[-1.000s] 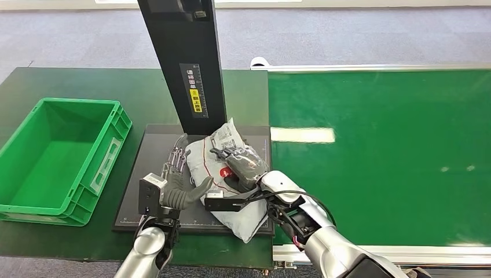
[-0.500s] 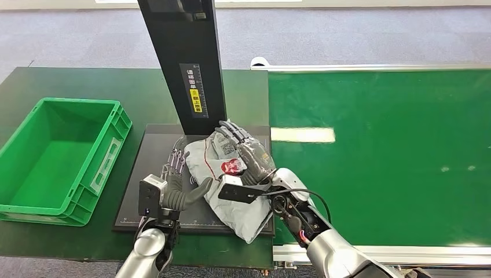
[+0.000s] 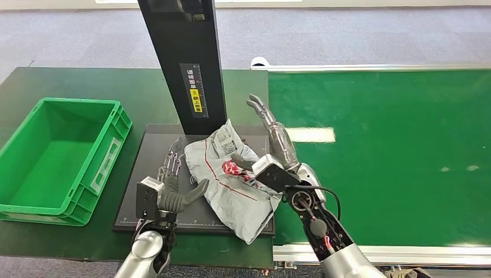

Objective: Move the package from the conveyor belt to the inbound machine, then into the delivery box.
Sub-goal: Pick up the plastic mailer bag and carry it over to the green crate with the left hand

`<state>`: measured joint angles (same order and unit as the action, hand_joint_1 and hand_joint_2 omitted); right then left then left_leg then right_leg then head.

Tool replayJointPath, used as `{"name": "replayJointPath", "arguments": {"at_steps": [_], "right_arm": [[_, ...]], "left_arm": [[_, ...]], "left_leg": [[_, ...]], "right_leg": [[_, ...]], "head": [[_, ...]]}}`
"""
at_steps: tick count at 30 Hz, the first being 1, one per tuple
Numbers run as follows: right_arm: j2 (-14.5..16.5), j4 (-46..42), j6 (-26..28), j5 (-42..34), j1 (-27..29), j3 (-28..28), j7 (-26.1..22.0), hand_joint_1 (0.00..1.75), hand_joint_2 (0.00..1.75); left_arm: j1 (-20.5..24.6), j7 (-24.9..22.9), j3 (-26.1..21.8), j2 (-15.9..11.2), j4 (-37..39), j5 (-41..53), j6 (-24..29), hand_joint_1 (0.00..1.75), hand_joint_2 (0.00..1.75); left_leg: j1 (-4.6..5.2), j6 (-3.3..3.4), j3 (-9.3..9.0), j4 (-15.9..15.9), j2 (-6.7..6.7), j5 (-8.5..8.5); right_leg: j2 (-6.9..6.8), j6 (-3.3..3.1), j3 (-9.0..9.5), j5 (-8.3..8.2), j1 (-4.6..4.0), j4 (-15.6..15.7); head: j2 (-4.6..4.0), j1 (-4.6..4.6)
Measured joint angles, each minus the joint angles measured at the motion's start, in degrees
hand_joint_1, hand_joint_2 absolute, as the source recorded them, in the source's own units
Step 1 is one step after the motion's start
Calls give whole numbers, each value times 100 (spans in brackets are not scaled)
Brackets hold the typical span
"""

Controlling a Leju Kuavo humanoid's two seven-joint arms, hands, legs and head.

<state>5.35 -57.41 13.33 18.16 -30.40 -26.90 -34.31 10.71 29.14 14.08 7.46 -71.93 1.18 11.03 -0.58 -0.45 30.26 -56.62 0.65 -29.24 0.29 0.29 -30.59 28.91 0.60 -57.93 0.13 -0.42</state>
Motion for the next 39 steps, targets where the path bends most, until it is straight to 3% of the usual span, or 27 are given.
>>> {"name": "replayJointPath", "arguments": {"at_steps": [5, 9, 13, 17, 25, 28, 29, 30, 32, 39], "right_arm": [[-140, -588, -240, -1068, 561, 673, 231, 0, 175], [-80, -955, -500, -1792, 1067, 1310, 447, 0, 175], [101, -1054, -256, -1455, 1400, 1692, 922, 0, 175], [241, -803, 101, -982, 1514, 1976, 1143, 0, 175], [397, -597, -1, -734, 1596, 2339, 1283, 0, 175], [444, -581, -91, -626, 1617, 2407, 1351, 0, 175], [461, -570, -122, -589, 1621, 2433, 1359, 0, 175], [479, -558, -156, -549, 1626, 2464, 1365, 0, 175], [509, -538, -200, -483, 1635, 2514, 1366, 0, 175], [569, -534, -329, -323, 1712, 2658, 1403, 0, 175]], "left_arm": [[-182, 38, 19, -35, -137, 144, 71, 0, 175], [-171, -272, 232, -48, -162, 1139, 454, 0, 175], [98, -868, 580, 31, 90, 2471, 943, 0, 175], [443, -1392, 859, 176, 527, 3218, 729, 0, 175], [1045, -2364, 1262, 371, 1513, 4411, 531, 2, 175], [1286, -2683, 1323, 455, 1952, 4793, 371, 98, 175], [1363, -2760, 1327, 486, 2094, 4909, 294, 137, 175], [1440, -2830, 1330, 521, 2240, 5032, 226, 151, 175], [1553, -2892, 1329, 575, 2453, 5209, 174, 171, 175], [1620, -2744, 1112, 639, 2574, 5469, 228, 175, 175]], "left_leg": [[1, 0, 3, 0, 2, -2], [1, 0, 6, 0, 5, -2], [1, 0, 5, 0, 3, -1], [1, 0, 4, 0, 3, 1], [1, 0, 6, -1, 2, 1], [1, 0, 4, -1, 2, 1], [1, 0, 2, 0, 2, 1], [1, 0, -2, 0, 2, 1], [1, 0, -11, 0, 2, 2], [1, 1, -35, 0, 2, 2]], "right_leg": [[-1, 1, -1, 1, 1, 1], [-2, 1, -4, 1, 2, 3], [-2, 0, -4, 0, 1, 3], [-2, -2, -4, -4, 1, 2], [-1, -2, -6, -5, 1, 2], [-1, -2, -2, -5, 1, 2], [-1, -2, 1, -5, 1, 2], [-1, -2, 6, -5, 1, 2], [-2, -2, 17, -5, 1, 2], [-2, -2, 42, -5, 1, 3]], "head": [[0, 0], [0, 1], [-1, -1], [0, -1], [0, -1], [0, -1], [0, -1], [0, -1], [0, 0], [0, -1]]}}
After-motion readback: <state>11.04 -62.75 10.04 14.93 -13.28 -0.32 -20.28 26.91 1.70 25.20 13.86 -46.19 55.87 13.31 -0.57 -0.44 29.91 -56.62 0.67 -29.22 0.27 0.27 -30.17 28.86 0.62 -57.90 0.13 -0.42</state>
